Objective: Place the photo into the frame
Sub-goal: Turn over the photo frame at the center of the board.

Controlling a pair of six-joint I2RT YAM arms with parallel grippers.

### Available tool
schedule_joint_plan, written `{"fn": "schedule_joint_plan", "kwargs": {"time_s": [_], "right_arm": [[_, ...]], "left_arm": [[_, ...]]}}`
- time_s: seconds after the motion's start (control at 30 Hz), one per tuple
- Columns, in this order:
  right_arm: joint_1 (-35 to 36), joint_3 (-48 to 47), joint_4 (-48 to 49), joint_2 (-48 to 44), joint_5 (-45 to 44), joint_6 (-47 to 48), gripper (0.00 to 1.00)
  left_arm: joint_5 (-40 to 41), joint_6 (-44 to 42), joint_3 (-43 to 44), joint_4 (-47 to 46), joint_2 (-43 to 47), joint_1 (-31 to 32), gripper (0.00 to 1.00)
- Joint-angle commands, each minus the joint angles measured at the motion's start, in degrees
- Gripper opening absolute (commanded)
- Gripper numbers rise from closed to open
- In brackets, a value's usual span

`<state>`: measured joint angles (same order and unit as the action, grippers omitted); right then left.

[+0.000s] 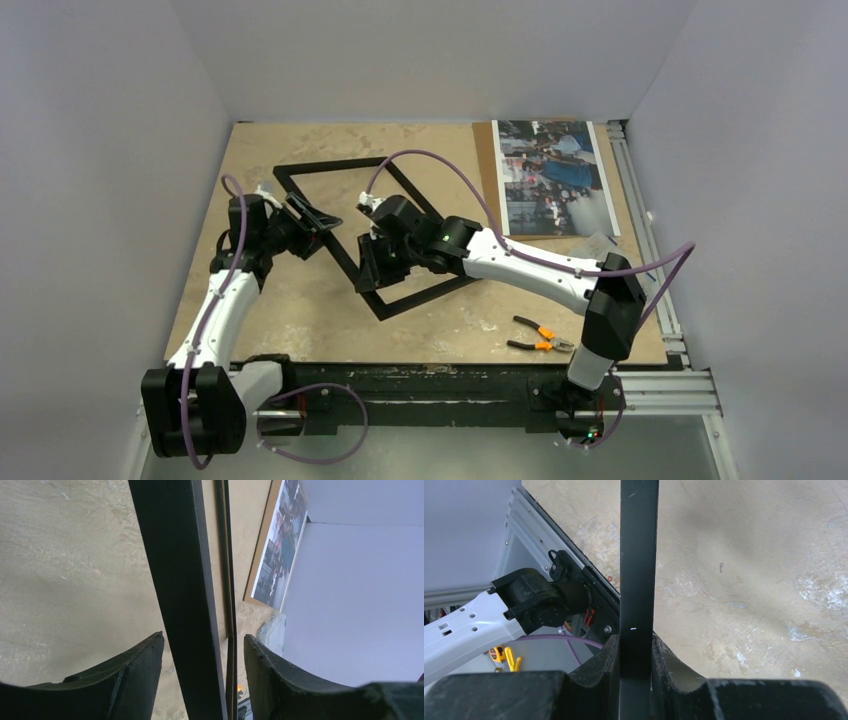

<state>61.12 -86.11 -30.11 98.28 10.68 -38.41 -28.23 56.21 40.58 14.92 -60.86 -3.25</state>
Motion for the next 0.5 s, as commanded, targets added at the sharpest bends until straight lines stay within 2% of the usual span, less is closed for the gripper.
{"fn": "schedule_joint_plan", "kwargs": {"time_s": [0.0,0.13,0.2,0.33,0.37,0.47], "right_arm": [[0.2,0.0,4.7,-2.9,4.4,-1.4,0.0],[0.2,-0.2,3.5,-2.5,2.9,-1.4,0.0],[0.2,-0.7,2.5,-2.3,2.0,-0.9,0.02],[0.2,-2.0,0.9,-2.1,0.0,0.0,0.29],[0.3,-2.4,0.7,-2.2,-0.7,0.3,0.36],[0.2,-4.2,-0.7,-2.5,-3.1,1.1,0.57]], "left_arm": [[-1.1,0.4,-0.2,-3.5,0.5,-0.3,0.52],[-1.0,0.5,-0.1,-3.3,1.8,-0.3,0.36],[-0.5,0.5,0.2,-2.6,2.4,-0.4,0.25],[0.5,-0.1,1.8,0.4,2.6,-0.3,0.03],[0.5,-0.1,2.1,0.8,2.6,-0.3,0.0],[0.8,0.0,2.5,1.8,2.9,-0.3,0.0]]}}
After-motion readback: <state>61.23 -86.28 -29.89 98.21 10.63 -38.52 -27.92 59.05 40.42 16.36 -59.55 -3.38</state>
